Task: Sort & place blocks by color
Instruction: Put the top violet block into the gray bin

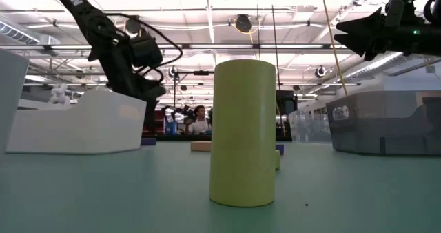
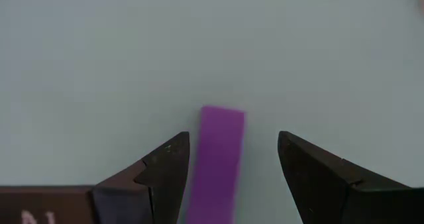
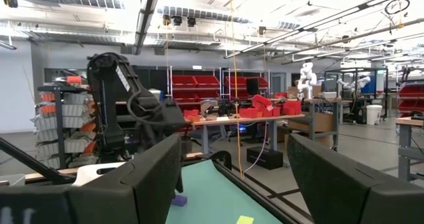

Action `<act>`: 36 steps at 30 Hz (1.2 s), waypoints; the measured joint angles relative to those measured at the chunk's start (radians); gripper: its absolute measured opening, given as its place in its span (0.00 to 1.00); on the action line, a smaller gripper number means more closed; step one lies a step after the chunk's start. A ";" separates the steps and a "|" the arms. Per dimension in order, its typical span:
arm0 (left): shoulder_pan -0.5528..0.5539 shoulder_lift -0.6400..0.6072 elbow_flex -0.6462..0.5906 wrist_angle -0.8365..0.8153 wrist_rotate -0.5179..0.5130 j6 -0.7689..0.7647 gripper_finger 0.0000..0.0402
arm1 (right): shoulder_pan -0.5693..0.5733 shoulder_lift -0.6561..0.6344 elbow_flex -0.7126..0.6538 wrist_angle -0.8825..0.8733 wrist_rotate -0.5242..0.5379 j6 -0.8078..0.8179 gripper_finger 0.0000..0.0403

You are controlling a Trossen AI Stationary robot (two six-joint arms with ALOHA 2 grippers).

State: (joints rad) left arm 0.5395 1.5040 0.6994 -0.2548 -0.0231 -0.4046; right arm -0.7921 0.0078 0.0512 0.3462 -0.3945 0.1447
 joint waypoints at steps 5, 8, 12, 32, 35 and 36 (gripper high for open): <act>0.002 0.054 0.000 -0.010 -0.006 0.018 0.58 | 0.000 0.000 0.000 0.000 0.000 0.000 0.67; 0.002 0.077 0.003 -0.001 -0.018 0.019 0.58 | 0.000 0.000 0.000 0.000 0.000 0.000 0.67; -0.005 0.084 0.003 -0.005 -0.031 0.038 0.52 | 0.000 0.000 0.000 0.000 0.000 0.000 0.67; -0.060 0.022 -0.002 0.466 0.085 0.040 0.26 | 0.000 0.000 0.000 0.000 0.000 0.000 0.67; -0.096 0.013 -0.001 0.678 0.155 0.056 0.26 | 0.000 0.000 0.000 0.000 0.000 0.000 0.67; -0.110 0.013 -0.001 0.737 0.169 0.063 0.26 | 0.000 0.000 0.000 0.000 0.000 0.000 0.67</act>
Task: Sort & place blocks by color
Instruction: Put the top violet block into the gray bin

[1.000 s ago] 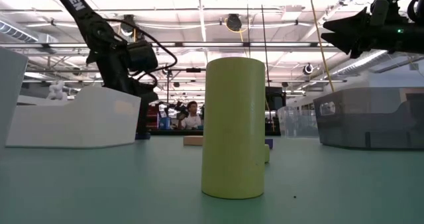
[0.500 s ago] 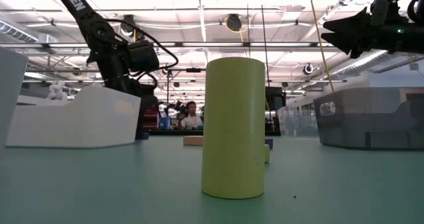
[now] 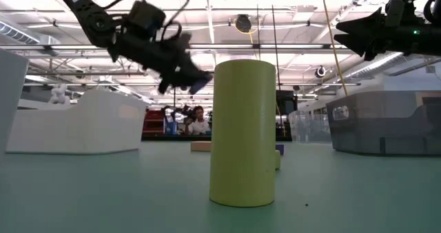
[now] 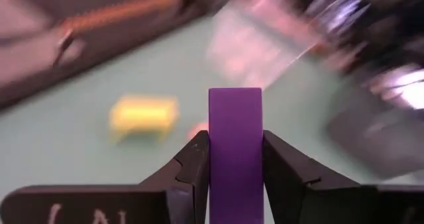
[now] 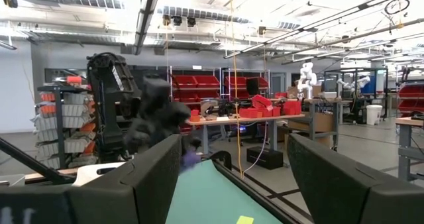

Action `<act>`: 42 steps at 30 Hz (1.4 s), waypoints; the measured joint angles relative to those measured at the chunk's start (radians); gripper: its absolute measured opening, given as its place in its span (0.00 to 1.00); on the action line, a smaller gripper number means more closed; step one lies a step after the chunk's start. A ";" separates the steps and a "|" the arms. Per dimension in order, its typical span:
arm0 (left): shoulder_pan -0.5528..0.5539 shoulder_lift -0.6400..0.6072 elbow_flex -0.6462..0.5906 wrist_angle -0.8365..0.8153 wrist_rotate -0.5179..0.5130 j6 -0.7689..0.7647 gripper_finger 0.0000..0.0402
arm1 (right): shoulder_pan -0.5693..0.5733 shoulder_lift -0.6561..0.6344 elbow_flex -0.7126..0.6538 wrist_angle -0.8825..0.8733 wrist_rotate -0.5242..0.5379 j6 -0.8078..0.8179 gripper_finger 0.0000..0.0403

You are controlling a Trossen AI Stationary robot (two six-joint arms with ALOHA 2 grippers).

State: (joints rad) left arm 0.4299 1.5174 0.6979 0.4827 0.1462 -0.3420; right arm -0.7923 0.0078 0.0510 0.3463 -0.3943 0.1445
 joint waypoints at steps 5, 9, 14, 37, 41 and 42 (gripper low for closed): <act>-0.076 0.000 0.000 0.309 0.038 0.036 0.26 | 0.000 0.000 0.000 0.000 0.000 0.000 0.67; -0.144 0.001 0.000 0.466 0.041 0.083 0.26 | 0.000 0.000 0.000 0.000 0.000 0.000 0.67; -0.219 0.000 0.000 0.518 0.039 0.124 0.26 | 0.000 0.000 0.000 0.000 0.000 0.000 0.67; -0.705 -0.065 0.002 0.020 0.054 -0.746 0.26 | 0.000 0.000 0.000 0.000 0.000 0.000 0.67; -0.816 -0.124 0.002 -0.165 -0.011 -0.931 0.26 | 0.000 0.000 0.000 0.000 0.000 0.000 0.67; -0.846 -0.137 0.002 -0.219 -0.042 -0.982 0.26 | 0.000 0.000 0.000 -0.001 0.000 0.000 0.67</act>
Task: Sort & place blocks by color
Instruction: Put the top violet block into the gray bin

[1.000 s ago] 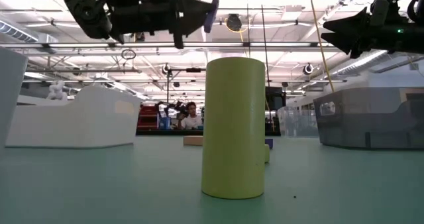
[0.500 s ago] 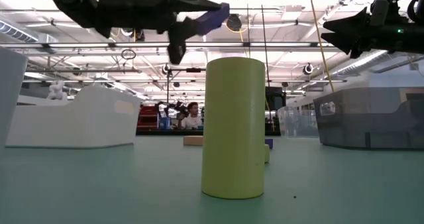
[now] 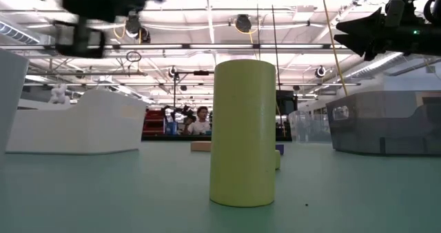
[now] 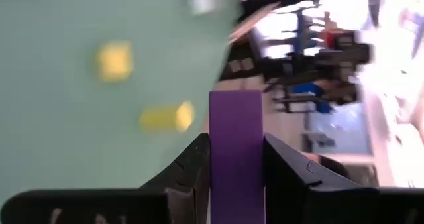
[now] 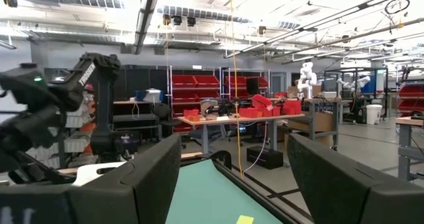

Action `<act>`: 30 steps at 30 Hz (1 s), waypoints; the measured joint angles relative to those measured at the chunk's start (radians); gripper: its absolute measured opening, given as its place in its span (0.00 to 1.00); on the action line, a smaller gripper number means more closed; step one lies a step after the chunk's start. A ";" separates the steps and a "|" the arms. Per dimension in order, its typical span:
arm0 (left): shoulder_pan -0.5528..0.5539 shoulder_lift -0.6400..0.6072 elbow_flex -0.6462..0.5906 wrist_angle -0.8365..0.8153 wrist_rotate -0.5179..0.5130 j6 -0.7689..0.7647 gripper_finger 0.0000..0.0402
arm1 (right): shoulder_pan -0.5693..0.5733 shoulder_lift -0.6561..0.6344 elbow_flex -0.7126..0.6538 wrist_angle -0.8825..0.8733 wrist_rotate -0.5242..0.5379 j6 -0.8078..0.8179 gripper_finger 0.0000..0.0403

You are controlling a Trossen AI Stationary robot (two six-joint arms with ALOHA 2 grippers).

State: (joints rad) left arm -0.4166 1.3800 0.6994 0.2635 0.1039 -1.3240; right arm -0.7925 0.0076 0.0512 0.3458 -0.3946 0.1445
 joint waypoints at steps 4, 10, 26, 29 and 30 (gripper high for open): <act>-0.135 -0.052 0.000 -0.175 -0.127 -0.195 0.26 | 0.000 0.000 0.000 0.000 0.000 0.000 0.67; -0.298 -0.069 0.000 -0.303 -0.244 -0.437 0.26 | 0.000 0.000 0.000 0.001 0.000 0.000 0.67; -0.441 -0.069 0.000 -0.543 -0.228 -0.668 0.42 | 0.000 0.000 0.000 0.000 0.000 0.000 0.67; -0.445 -0.066 0.000 -0.576 -0.231 -0.669 0.51 | 0.000 0.000 0.000 0.000 0.000 0.000 0.67; -0.445 -0.066 0.000 -0.579 -0.234 -0.669 0.53 | 0.000 0.000 0.000 0.001 0.000 0.000 0.67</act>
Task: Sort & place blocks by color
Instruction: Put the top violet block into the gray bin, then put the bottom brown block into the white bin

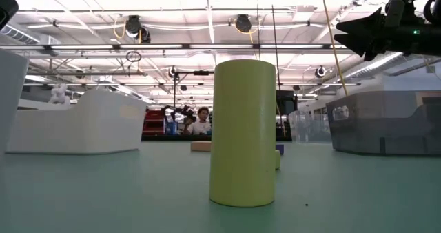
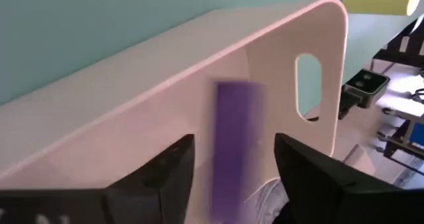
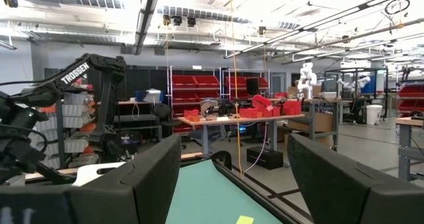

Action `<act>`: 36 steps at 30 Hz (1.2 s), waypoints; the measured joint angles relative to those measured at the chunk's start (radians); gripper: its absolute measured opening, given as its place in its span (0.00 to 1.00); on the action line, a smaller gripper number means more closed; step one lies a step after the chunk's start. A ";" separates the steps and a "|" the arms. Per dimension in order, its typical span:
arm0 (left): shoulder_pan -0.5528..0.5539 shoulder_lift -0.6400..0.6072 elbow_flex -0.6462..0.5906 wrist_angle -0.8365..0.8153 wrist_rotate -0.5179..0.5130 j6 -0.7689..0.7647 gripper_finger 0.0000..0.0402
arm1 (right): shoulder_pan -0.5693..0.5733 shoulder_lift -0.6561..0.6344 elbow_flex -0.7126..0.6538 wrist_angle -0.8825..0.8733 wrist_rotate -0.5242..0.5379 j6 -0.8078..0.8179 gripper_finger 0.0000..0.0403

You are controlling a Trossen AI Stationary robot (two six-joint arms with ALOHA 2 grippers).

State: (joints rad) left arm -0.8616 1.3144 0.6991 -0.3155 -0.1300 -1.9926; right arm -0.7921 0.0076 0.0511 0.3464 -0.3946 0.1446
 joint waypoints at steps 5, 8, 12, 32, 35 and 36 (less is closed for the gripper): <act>0.001 0.000 0.000 0.014 -0.030 0.004 0.55 | 0.000 0.000 0.000 0.000 0.000 0.000 0.67; 0.009 -0.001 0.000 0.025 -0.035 0.006 0.54 | 0.000 0.000 0.000 0.000 0.000 0.000 0.67; 0.023 -0.038 0.000 0.046 -0.112 0.045 0.54 | 0.000 0.000 0.000 0.000 0.000 0.000 0.67; 0.523 -0.090 0.000 0.413 -0.079 1.172 0.54 | 0.000 0.000 0.000 0.000 0.000 0.000 0.67; 0.585 -0.058 0.000 0.483 -0.017 1.326 0.54 | 0.000 0.000 0.000 0.000 0.000 0.000 0.67; 0.601 -0.045 0.000 0.502 -0.001 1.367 0.54 | 0.000 0.000 0.000 0.000 0.000 0.000 0.67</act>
State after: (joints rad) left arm -0.2607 1.2695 0.6987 0.1864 -0.1314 -0.6254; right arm -0.7924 0.0078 0.0513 0.3462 -0.3944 0.1444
